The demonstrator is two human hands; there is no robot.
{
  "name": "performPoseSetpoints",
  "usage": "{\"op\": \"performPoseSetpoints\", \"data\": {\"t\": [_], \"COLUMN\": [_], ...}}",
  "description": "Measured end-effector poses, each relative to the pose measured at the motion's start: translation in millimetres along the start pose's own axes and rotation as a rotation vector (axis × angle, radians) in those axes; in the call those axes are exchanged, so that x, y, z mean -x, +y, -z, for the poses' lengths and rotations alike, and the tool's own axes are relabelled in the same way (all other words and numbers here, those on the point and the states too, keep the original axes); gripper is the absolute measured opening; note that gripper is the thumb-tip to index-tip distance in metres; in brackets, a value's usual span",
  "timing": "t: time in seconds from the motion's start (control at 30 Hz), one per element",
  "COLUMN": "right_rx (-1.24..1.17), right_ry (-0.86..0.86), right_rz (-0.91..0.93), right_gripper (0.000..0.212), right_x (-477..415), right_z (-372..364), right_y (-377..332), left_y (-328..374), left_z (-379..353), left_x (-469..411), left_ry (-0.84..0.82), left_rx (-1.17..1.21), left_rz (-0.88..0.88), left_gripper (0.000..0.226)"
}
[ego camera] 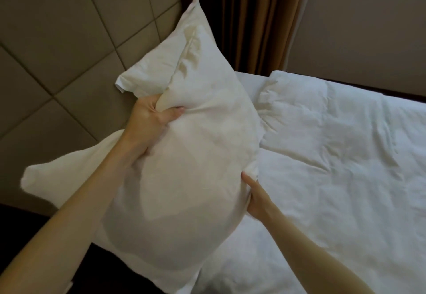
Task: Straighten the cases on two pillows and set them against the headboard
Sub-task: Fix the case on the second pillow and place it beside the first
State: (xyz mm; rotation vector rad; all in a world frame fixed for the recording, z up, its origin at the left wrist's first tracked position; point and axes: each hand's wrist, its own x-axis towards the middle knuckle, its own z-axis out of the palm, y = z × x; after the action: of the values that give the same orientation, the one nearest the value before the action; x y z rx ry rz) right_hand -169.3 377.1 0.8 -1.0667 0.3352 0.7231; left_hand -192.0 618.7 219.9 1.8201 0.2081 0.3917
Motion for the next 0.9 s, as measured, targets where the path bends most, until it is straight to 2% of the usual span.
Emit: {"op": "performPoseSetpoints", "data": {"t": [0.1, 0.23, 0.33, 0.47, 0.5, 0.57, 0.6, 0.7, 0.8, 0.9], "right_rx": [0.015, 0.007, 0.024, 0.097, 0.143, 0.254, 0.298, 0.388, 0.422, 0.473], "right_ry": [-0.036, -0.052, -0.023, -0.045, -0.058, -0.088, -0.120, -0.191, -0.133, -0.083], "right_rz": [-0.041, -0.135, -0.155, -0.182, -0.200, -0.275, -0.301, -0.283, -0.246, -0.225], "right_gripper": [0.060, 0.056, 0.057, 0.053, 0.057, 0.071, 0.071, 0.050, 0.045, 0.036], "right_x": [-24, -65, -94, -120, -127, -136, -142, -156, -169, -175], "right_z": [-44, -118, -167, -223, -233, -246, -251, -258, -267, -276], "right_y": [16, 44, 63, 80, 84, 92, 97, 99, 90, 75], "left_y": [-14, -37, -55, -82, -93, -119, -137, -191, -234, -255], "left_z": [45, 117, 161, 214, 227, 247, 258, 280, 308, 325], "left_x": [-15, -35, -49, -63, -66, -67, -67, -55, -32, -5], "left_ry": [-0.009, 0.033, 0.053, 0.122, 0.159, 0.224, 0.248, 0.240, 0.254, 0.285], "left_rx": [-0.051, -0.125, -0.189, -0.377, -0.457, -0.638, -0.735, -0.975, -1.062, -1.175], "left_rz": [0.004, 0.036, 0.053, 0.075, 0.083, 0.111, 0.138, 0.250, 0.437, 0.435], "left_gripper": [0.031, 0.016, 0.015, 0.004, 0.006, 0.023, 0.027, 0.030, 0.039, 0.044]}}
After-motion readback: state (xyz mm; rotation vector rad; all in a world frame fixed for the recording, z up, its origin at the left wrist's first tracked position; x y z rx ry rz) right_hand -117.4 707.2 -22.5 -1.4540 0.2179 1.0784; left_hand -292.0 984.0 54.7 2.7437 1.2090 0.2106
